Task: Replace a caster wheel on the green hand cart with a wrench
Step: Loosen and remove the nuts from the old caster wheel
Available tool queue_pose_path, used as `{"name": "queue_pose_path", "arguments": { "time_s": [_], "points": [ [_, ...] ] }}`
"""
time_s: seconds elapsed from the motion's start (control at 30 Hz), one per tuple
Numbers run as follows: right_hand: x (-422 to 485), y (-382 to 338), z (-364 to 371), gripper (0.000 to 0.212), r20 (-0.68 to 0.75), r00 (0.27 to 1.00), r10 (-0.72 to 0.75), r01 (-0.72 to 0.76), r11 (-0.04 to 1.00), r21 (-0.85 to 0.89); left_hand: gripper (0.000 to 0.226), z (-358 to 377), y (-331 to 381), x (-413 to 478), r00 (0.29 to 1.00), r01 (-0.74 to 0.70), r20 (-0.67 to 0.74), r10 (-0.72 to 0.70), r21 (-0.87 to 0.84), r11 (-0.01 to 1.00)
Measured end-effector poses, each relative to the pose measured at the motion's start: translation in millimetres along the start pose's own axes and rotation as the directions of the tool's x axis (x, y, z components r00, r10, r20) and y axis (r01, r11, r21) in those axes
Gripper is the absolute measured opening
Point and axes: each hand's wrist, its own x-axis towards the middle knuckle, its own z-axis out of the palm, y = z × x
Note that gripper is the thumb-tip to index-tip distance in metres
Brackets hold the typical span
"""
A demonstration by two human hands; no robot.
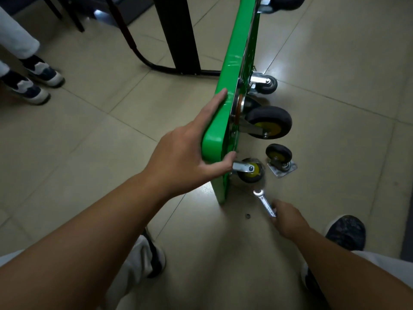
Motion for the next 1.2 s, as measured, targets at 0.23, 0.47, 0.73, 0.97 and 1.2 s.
{"name": "queue_pose_path", "arguments": {
  "time_s": [0.23,0.47,0.73,0.97,1.2],
  "points": [
    [19,1,36,0.014,0.135,0.956,0.26,-0.292,0.879,0.377,0.1,0,-1,-1,1.0,0.004,-0.004,-0.004,-0.031,0.999],
    [22,17,56,0.015,0.189,0.892,0.412,-0.438,0.679,0.588,0.101,-1,-2,3,1.0,0.01,-0.002,-0.01,-0.033,0.999],
    [19,17,68,0.021,0.211,0.86,0.465,-0.463,0.535,0.707,0.102,-1,-4,3,1.0,-0.005,-0.002,0.005,-0.038,0.999],
    [12,-2,45,0.016,0.14,0.908,0.394,-0.37,0.601,0.708,0.103,0,-7,3,1.0,-0.015,0.008,0.015,-0.026,1.0],
    [-29,-137,-98,0.012,-0.094,0.984,-0.154,0.175,0.691,0.701,0.112,-8,-4,5,0.994,0.02,0.111,-0.018,-0.017,1.0]
  ]
}}
